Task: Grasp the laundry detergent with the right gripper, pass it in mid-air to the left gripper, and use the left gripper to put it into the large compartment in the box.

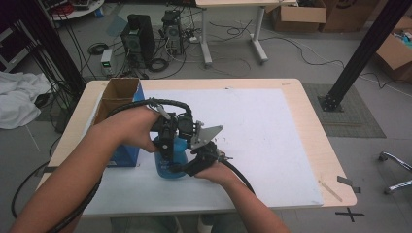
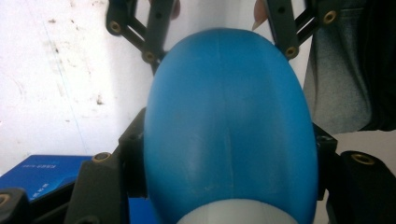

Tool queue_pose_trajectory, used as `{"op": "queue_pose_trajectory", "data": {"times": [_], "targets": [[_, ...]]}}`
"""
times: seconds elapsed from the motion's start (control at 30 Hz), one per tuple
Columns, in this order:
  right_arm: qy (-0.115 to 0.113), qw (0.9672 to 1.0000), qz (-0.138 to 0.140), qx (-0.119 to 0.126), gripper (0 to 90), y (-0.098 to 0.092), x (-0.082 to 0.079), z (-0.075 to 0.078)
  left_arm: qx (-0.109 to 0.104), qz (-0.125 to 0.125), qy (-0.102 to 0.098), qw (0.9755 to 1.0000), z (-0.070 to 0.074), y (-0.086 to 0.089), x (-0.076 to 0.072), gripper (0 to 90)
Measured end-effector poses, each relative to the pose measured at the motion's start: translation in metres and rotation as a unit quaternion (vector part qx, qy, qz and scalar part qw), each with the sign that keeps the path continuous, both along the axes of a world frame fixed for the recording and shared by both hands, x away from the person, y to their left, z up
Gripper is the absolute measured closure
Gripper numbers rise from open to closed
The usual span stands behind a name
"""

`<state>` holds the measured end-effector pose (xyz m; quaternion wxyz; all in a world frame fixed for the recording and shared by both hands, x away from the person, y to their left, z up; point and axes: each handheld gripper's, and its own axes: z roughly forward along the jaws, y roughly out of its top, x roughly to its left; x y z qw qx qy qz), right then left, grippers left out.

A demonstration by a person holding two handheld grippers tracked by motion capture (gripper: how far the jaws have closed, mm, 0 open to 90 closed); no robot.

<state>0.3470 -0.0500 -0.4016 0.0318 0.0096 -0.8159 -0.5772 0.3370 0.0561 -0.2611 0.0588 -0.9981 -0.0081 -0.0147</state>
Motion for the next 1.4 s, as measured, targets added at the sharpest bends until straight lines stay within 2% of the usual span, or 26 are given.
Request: {"op": "queue_pose_trajectory", "data": {"times": [0.2,0.27,0.37,0.53,0.7,0.83,0.97,1.03,1.1,1.13,1.17,1.2,1.27,1.33,1.4], "targets": [[0.005,0.9998,-0.002,-0.017,25.8,-0.003,0.001,0.0,-0.002,0.003,0.001,1.0,0.001,0.002,0.002,38.1],[0.005,0.9998,-0.001,-0.02,25.1,-0.004,0.001,0.002,-0.001,0.013,0.008,0.9999,0.002,0.002,0.003,38.1],[0.006,0.9997,-0.006,-0.024,21.2,-0.01,0.001,0.006,0.002,0.018,0.017,0.9997,0.003,0.003,0.005,38.1],[0.005,0.999,-0.017,-0.04,15.8,-0.023,0.003,0.016,0.004,0.025,0.015,0.9996,0.006,0.006,0.008,38.0],[0.0,0.9956,-0.028,-0.089,10.2,-0.038,0.004,0.03,-0.005,0.042,0.024,0.9988,0.013,0.012,0.014,38.1],[-0.004,0.9902,-0.035,-0.135,6.3,-0.05,0.005,0.042,-0.007,0.07,0.022,0.9973,0.023,0.019,0.021,38.0],[-0.01,0.982,-0.037,-0.185,2.2,-0.066,0.006,0.062,-0.008,0.102,0.012,0.9947,0.035,0.026,0.027,38.0],[-0.009,0.9772,-0.037,-0.209,0.2,-0.071,0.005,0.068,-0.009,0.123,0.008,0.9924,0.042,0.031,0.031,38.0],[-0.013,0.9697,-0.036,-0.241,0.0,-0.075,0.005,0.075,-0.014,0.146,0.005,0.9892,0.051,0.036,0.036,37.9],[-0.02,0.9642,-0.035,-0.262,0.0,-0.077,0.005,0.079,-0.015,0.155,0.004,0.9877,0.055,0.038,0.038,37.9],[-0.023,0.9615,-0.032,-0.272,0.0,-0.078,0.004,0.082,-0.017,0.17,0.002,0.9853,0.06,0.041,0.041,37.9],[-0.026,0.9571,-0.029,-0.287,0.0,-0.08,0.003,0.086,-0.019,0.179,0.001,0.9837,0.063,0.043,0.043,37.9],[-0.026,0.95,-0.023,-0.31,0.0,-0.082,0.002,0.092,-0.024,0.204,0.0,0.9788,0.072,0.048,0.047,38.0],[-0.034,0.9411,-0.018,-0.336,0.0,-0.084,0.001,0.096,-0.029,0.232,-0.001,0.9722,0.082,0.054,0.051,38.0],[-0.031,0.9315,-0.017,-0.362,0.0,-0.086,0.001,0.1,-0.031,0.262,-0.005,0.9645,0.091,0.06,0.055,38.0]]}}
